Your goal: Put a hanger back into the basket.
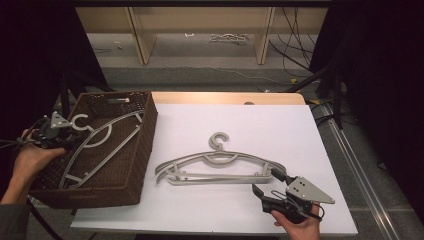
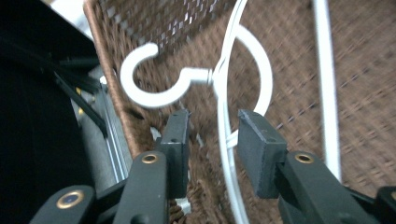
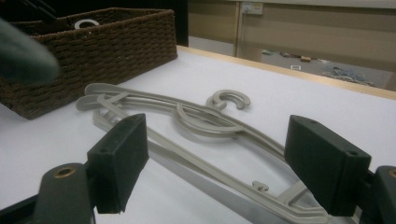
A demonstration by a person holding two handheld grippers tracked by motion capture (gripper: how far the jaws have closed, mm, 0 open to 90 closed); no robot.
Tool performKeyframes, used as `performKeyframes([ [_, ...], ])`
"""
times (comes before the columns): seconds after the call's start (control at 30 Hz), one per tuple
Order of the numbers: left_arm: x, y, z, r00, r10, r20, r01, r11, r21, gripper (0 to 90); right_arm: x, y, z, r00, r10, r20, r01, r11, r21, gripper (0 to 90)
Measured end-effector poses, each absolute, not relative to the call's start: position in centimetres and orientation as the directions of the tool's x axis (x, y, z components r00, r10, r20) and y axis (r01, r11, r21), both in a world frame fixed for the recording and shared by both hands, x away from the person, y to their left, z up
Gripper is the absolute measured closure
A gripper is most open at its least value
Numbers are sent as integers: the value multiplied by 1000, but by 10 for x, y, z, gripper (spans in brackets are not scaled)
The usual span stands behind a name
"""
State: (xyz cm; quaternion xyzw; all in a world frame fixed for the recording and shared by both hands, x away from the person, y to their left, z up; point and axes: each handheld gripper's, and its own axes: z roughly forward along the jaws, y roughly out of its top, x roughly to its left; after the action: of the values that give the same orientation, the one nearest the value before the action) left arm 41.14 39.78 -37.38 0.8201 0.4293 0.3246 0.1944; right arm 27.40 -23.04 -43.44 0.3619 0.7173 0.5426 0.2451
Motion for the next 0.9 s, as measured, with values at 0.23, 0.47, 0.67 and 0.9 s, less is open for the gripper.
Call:
performKeyframes([
  [0.23, 389, 361, -342, 422, 864, 273, 453, -462, 762, 476, 273, -232, -433, -609, 792, 35, 247, 148, 958, 227],
  [0.47, 376, 324, -326, 457, 874, 164, 363, -352, 863, 375, 273, -232, -432, -603, 797, 29, 237, 145, 961, 227],
  [0.67, 361, 295, -326, 536, 839, 98, 302, -299, 905, 365, 272, -232, -432, -610, 791, 39, 238, 136, 962, 225],
  [0.9, 350, 270, -329, 600, 794, 99, 279, -323, 904, 285, 272, -231, -432, -607, 794, 31, 239, 145, 960, 226],
])
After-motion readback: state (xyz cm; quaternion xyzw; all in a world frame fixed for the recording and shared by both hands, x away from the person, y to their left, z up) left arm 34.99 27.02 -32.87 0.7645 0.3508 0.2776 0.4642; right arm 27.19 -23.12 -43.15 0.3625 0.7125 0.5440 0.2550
